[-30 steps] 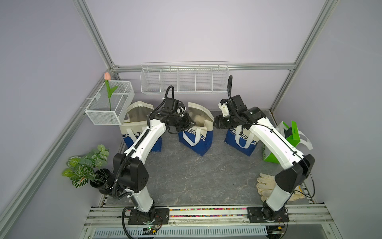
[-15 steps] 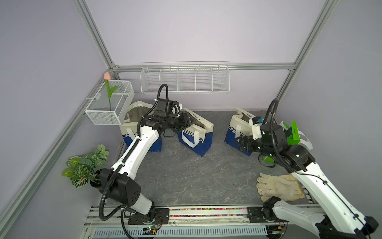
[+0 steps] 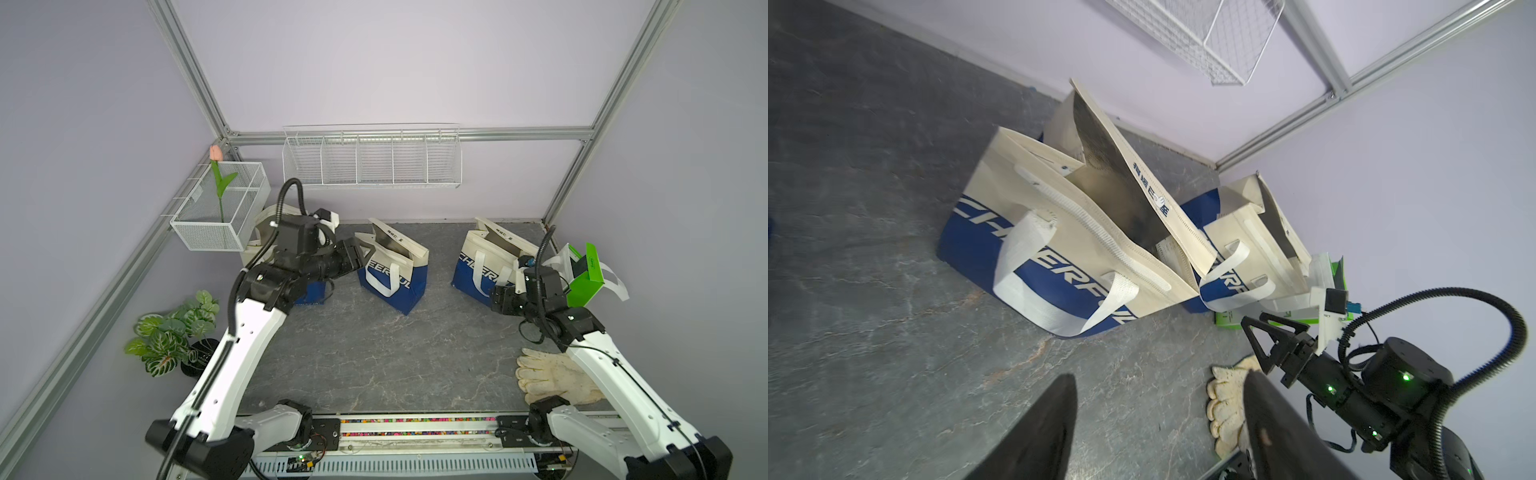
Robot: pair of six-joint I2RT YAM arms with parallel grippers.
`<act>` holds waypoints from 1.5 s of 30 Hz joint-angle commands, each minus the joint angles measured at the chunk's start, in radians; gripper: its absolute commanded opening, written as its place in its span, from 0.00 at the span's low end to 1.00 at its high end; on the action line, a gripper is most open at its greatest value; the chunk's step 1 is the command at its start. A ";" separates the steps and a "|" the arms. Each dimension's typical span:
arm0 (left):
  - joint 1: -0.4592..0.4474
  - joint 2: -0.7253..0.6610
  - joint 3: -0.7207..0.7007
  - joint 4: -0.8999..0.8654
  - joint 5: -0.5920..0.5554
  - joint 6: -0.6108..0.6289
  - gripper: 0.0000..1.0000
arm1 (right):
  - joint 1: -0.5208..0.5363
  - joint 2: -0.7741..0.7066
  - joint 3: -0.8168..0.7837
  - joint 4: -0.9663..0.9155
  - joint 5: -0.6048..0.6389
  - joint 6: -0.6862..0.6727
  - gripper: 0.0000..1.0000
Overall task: Open the takeout bag
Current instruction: Move the takeout bag to the center of the board, then reset both arms
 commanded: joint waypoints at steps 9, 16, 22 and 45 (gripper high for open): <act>0.004 -0.144 -0.325 0.019 -0.216 -0.083 0.68 | 0.019 0.256 0.097 0.289 -0.268 -0.112 0.94; 0.010 -0.148 -0.424 0.075 -0.331 -0.082 0.70 | 0.092 0.407 0.224 0.321 -0.316 -0.124 0.94; 0.011 -0.057 -0.404 0.071 -0.437 -0.057 0.77 | 0.128 0.269 0.145 0.246 -0.146 -0.093 0.92; 0.054 0.165 -0.789 0.980 -0.988 0.510 0.99 | -0.055 -0.111 -0.509 0.682 0.364 -0.135 0.88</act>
